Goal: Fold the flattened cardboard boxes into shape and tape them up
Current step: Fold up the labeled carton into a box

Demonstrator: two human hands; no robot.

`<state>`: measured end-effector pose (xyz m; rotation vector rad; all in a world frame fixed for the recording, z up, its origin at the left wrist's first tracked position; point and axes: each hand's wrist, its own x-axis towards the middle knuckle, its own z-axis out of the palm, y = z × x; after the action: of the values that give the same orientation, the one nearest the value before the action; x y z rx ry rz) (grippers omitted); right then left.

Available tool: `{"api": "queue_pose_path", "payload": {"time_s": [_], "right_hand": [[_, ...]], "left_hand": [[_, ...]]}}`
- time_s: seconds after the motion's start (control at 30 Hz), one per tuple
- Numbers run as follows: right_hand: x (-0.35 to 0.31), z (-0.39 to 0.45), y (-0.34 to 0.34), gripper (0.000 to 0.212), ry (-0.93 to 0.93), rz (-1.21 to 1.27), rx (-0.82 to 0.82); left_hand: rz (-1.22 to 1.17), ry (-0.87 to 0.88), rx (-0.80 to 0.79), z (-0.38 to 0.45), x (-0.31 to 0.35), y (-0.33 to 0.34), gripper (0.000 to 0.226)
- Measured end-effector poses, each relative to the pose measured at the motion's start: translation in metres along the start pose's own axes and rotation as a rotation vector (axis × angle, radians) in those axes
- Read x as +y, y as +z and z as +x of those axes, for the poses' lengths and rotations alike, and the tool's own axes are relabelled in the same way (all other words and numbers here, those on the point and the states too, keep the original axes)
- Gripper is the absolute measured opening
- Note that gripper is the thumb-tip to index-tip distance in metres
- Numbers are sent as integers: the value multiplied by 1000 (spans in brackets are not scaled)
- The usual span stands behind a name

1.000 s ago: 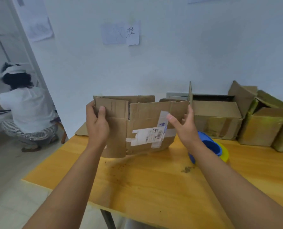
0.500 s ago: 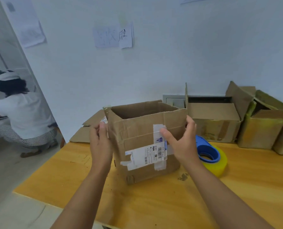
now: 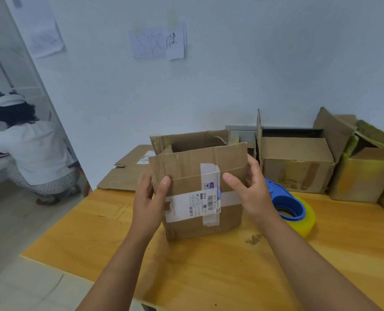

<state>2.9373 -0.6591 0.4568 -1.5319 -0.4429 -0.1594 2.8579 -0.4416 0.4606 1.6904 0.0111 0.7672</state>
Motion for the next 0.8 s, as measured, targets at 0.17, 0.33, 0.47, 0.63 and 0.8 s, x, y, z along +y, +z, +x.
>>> {"api": "queue_pose_path", "payload": {"time_s": [0.17, 0.33, 0.47, 0.63, 0.8], "right_hand": [[-3, 3, -1, 50, -18, 12, -28], [-2, 9, 3, 33, 0, -52, 72], [-3, 15, 5, 49, -65, -114, 87], [-3, 22, 1, 27, -111, -259, 11], [4, 20, -9, 45, -76, -338, -100]], "left_hand": [[-12, -18, 15, 3, -4, 0, 25], [6, -12, 67, 8, -4, 3, 17], [-38, -64, 138, 9, -3, 5, 39], [149, 21, 58, 18, 0, 1, 28], [372, 6, -42, 40, 7, -8, 37]]}}
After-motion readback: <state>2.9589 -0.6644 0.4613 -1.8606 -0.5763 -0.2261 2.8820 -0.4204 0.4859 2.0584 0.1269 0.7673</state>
